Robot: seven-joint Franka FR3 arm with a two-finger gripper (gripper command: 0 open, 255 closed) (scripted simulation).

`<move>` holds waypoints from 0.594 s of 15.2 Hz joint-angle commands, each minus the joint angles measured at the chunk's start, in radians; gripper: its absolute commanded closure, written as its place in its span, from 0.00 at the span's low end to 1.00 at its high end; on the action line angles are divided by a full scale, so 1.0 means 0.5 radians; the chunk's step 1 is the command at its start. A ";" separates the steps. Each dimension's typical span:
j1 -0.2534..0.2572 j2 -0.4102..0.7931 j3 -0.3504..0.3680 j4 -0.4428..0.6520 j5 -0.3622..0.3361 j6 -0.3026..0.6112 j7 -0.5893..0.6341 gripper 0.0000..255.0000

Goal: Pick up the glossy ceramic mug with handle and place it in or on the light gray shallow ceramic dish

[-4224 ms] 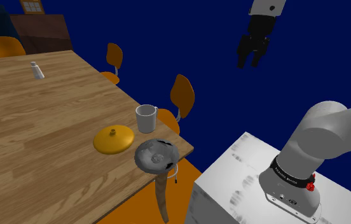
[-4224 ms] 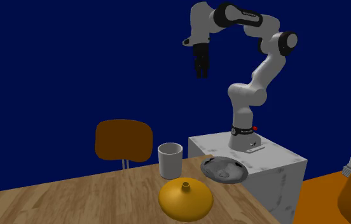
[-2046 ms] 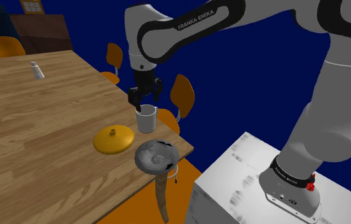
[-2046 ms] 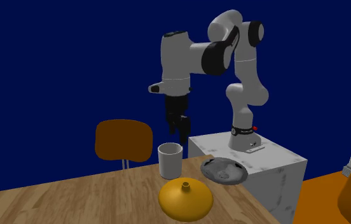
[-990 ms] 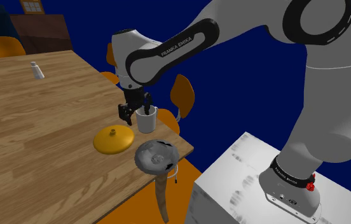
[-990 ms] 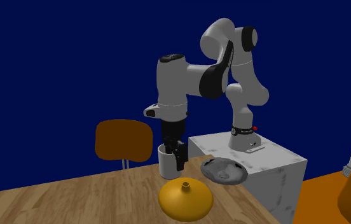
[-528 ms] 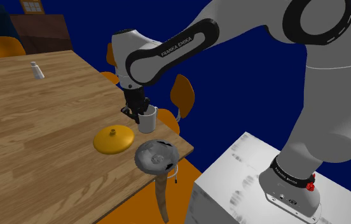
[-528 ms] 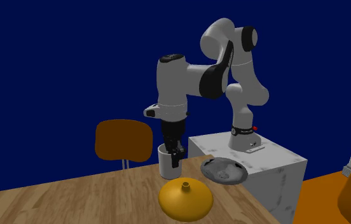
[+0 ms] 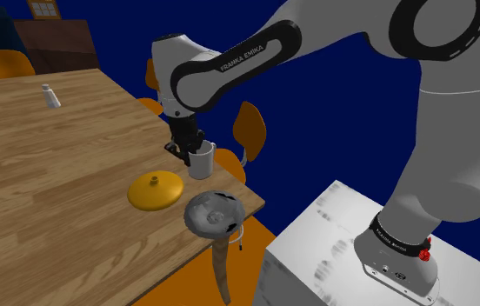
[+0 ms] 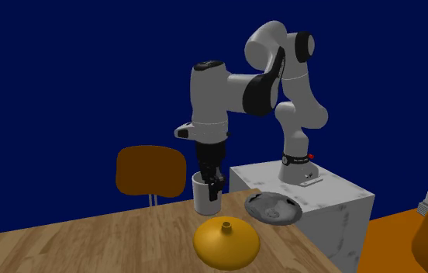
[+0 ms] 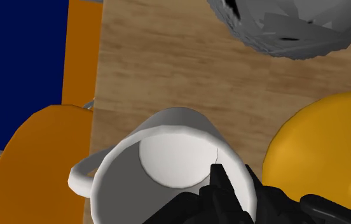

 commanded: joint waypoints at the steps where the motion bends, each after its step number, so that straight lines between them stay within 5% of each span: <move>1: -0.002 -0.026 0.005 0.013 0.010 -0.038 -0.004 1.00; 9: -0.007 -0.102 0.017 0.128 0.044 -0.224 -0.029 1.00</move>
